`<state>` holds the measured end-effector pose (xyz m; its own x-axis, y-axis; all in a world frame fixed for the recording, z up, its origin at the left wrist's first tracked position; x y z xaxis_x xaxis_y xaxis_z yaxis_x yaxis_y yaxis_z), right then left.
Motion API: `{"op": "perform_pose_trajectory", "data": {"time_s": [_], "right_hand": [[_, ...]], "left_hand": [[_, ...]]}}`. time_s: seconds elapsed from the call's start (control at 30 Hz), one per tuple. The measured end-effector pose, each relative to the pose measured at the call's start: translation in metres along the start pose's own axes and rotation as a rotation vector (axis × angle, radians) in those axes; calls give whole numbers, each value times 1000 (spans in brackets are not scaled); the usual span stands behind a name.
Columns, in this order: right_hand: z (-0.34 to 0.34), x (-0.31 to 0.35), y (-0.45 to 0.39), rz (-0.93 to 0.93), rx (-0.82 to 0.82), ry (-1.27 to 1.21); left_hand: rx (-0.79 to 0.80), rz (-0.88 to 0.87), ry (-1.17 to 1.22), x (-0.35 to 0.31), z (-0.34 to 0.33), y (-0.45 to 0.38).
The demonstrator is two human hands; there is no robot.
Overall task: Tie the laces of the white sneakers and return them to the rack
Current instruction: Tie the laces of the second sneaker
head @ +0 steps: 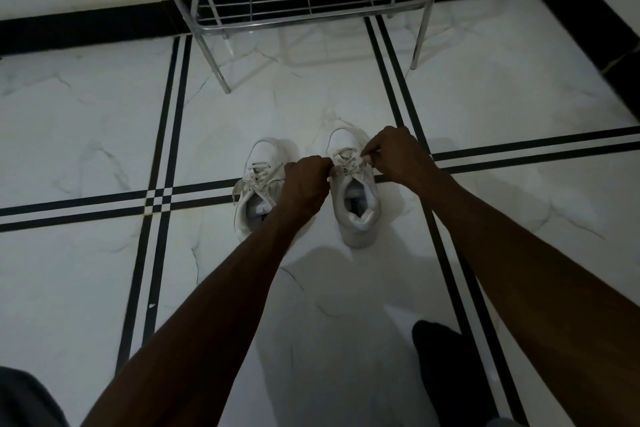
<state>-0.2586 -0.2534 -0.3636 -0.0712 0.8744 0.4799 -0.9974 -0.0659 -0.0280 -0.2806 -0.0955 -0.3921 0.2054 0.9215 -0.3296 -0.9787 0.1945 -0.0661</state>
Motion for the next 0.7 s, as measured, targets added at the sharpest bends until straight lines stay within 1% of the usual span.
{"op": "perform_pose_trajectory", "data": {"time_s": [0.07, 0.23, 0.33, 0.4, 0.5, 0.6, 0.67, 0.7], "right_hand": [[0, -13, 7, -58, -7, -40], [-3, -36, 24, -221, -100, -135], [-5, -40, 28, -281, -145, -174], [-10, -46, 29, -326, -137, -202], [-18, -59, 29, -445, -123, -242], [-21, -55, 27, -436, -142, -236], [-20, -47, 29, -393, -116, -321], [-21, -45, 32, -391, -84, -385]], "left_hand": [[-24, -11, -22, 1, 3, 0], [-85, 57, 12, 7, 8, 3], [-117, 97, 45, 11, 5, 4], [-134, 142, 72, 11, 4, 6], [-175, 210, 105, 11, 6, 9], [-169, 293, 207, 17, 1, 9], [-127, 344, 323, 22, -2, 9], [-101, 373, 421, 25, -3, 8]]}}
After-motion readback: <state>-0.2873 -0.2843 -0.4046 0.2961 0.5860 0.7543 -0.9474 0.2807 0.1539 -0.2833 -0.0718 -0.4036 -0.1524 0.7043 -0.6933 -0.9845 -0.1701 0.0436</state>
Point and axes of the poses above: each hand's wrist, its own y-axis away from the middle knuckle, its own z-axis out of the back of the hand, x = y × z, the point moved 8 cm from there along -y, towards the middle knuckle, and after that the axes turned 10 degrees about -x, right-handed, at the moved point
